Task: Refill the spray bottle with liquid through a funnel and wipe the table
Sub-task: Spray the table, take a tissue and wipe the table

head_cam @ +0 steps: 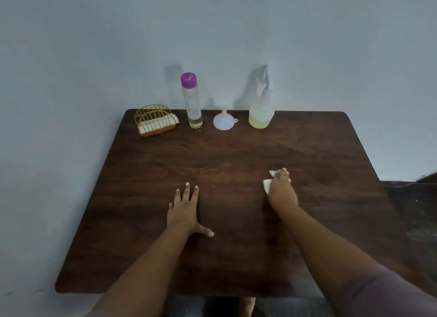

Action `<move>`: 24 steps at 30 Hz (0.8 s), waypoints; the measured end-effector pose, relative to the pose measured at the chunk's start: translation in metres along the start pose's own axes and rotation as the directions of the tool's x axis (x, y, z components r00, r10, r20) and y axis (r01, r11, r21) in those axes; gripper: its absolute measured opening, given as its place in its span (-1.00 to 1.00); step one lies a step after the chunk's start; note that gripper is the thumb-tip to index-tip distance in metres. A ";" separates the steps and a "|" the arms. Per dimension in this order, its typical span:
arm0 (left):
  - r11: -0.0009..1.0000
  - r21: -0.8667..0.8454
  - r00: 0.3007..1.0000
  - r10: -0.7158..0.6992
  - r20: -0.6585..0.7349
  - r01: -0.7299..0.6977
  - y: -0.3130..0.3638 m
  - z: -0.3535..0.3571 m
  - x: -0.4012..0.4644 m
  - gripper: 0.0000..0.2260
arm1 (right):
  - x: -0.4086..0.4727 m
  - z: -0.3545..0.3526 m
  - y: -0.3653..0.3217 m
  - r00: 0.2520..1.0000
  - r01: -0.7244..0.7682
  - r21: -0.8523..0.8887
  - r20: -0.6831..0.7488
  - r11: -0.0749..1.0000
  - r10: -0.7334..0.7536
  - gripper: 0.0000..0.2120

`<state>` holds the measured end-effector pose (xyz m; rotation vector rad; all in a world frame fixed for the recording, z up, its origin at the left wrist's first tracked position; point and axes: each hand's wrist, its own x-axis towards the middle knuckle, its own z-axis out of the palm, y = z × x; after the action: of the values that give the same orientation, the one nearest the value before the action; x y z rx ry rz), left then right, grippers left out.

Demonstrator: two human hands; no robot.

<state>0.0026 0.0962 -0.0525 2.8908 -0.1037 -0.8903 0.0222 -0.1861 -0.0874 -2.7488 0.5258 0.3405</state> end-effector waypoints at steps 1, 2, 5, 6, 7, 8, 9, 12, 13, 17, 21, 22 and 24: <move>1.000 0.002 1.000 0.009 -0.011 -0.009 -0.001 0.002 -0.001 0.33 | -0.009 0.000 0.006 0.996 -0.079 0.045 -0.034 0.996 0.081 -0.44; 1.000 0.006 0.999 0.017 -0.027 -0.017 -0.001 0.004 -0.003 0.31 | -0.021 0.003 0.006 0.988 -0.146 0.070 -0.047 0.987 0.149 -0.46; 0.999 -0.018 0.997 0.040 -0.066 -0.042 -0.002 0.011 -0.009 0.25 | -0.071 0.024 -0.024 0.979 -0.187 0.098 -0.061 0.977 0.193 -0.39; 0.997 -0.046 0.995 0.050 -0.082 -0.054 -0.004 0.014 -0.012 0.23 | -0.088 0.035 -0.039 0.989 -0.130 0.080 -0.066 0.988 0.135 -0.40; 0.994 -0.082 0.993 0.071 -0.100 -0.079 -0.006 0.018 -0.015 0.22 | -0.108 0.045 -0.057 0.999 -0.021 0.041 -0.024 0.999 0.022 -0.43; 0.984 -0.131 0.988 0.107 -0.114 -0.122 -0.009 0.021 -0.019 0.20 | -0.126 0.052 -0.075 0.991 0.127 0.059 0.033 0.990 -0.129 -0.41; 0.964 -0.194 0.980 0.163 -0.118 -0.183 -0.012 0.023 -0.022 0.18 | -0.140 0.059 -0.090 0.956 0.269 0.110 0.089 0.957 -0.279 -0.39; 0.894 -0.301 0.943 0.312 -0.114 -0.332 -0.023 0.024 -0.035 0.10 | -0.153 0.061 -0.105 0.756 0.600 0.073 0.274 0.797 -0.594 -0.46; 0.892 -0.290 0.938 0.329 -0.112 -0.347 -0.028 0.024 -0.036 0.10 | -0.146 0.061 -0.099 0.709 0.652 0.048 0.313 0.756 -0.632 -0.49; 0.948 -0.222 0.969 0.199 -0.148 -0.228 -0.043 0.024 -0.036 0.04 | -0.104 0.032 -0.054 0.890 0.453 0.112 -0.007 0.884 -0.455 -0.63; 0.943 -0.319 0.973 0.019 -0.232 -0.094 -0.049 0.019 -0.038 -0.12 | -0.046 -0.018 0.000 0.972 0.006 0.093 -0.236 0.996 0.016 -0.63; 0.939 -0.335 0.970 -0.008 -0.243 -0.077 -0.051 0.018 -0.037 -0.14 | -0.031 -0.024 0.004 0.978 -0.059 0.090 -0.196 0.994 0.076 -0.59; 0.936 -0.349 0.970 -0.042 -0.240 -0.046 -0.054 0.018 -0.035 -0.17 | -0.005 -0.026 0.001 0.985 -0.133 0.045 -0.106 0.990 0.138 -0.59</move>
<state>-0.0349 0.1517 -0.0544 2.6300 0.0697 -0.4835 0.0215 -0.1946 -0.0619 -2.7130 0.7423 0.2112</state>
